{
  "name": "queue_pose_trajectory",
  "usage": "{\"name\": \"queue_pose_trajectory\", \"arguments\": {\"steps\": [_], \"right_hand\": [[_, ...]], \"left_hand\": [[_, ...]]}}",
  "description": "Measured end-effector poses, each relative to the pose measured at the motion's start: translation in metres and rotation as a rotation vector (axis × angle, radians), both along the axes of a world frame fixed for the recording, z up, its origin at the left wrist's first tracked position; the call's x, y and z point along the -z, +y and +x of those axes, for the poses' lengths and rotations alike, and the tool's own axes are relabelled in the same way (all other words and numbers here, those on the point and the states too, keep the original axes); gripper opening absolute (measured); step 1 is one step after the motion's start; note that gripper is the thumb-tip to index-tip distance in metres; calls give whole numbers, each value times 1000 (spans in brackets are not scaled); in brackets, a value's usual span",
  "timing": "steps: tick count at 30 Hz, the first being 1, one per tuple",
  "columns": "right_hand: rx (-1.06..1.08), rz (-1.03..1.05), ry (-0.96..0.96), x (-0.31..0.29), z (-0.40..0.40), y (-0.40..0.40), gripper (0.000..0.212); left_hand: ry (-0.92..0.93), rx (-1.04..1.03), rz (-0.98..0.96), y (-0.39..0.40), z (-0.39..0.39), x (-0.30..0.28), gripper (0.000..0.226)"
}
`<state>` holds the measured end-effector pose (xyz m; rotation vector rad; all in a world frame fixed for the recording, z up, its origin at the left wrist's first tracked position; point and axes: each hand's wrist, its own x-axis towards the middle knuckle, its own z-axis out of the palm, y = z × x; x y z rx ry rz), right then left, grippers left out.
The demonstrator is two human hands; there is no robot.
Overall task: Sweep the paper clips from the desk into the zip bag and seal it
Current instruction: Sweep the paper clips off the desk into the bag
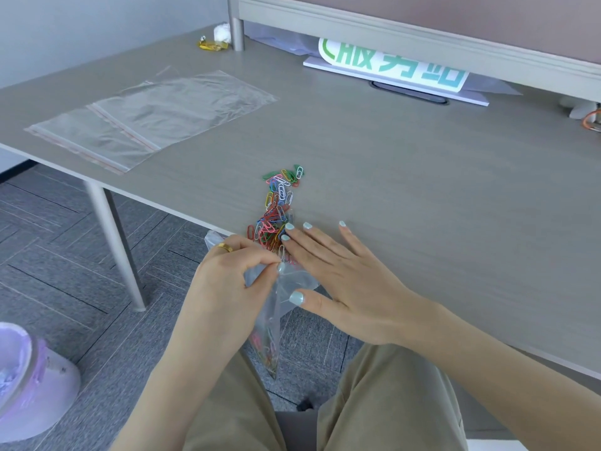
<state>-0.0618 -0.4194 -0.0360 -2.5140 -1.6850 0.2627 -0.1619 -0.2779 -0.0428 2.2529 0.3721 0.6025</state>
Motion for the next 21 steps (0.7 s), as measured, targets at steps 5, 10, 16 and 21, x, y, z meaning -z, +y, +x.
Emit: {"name": "queue_pose_trajectory", "arguments": {"steps": [5, 10, 16, 21], "right_hand": [[116, 21, 52, -4, 26, 8, 89], [148, -3, 50, 1, 42, 12, 95], [103, -20, 34, 1, 39, 11, 82], [10, -18, 20, 2, 22, 10, 76]], "left_hand": [[-2, -18, 2, 3, -1, 0, 16], [3, -15, -5, 1, -3, 0, 14], [18, -10, -23, 0, -2, -3, 12], [12, 1, -22, -1, -1, -6, 12]]}}
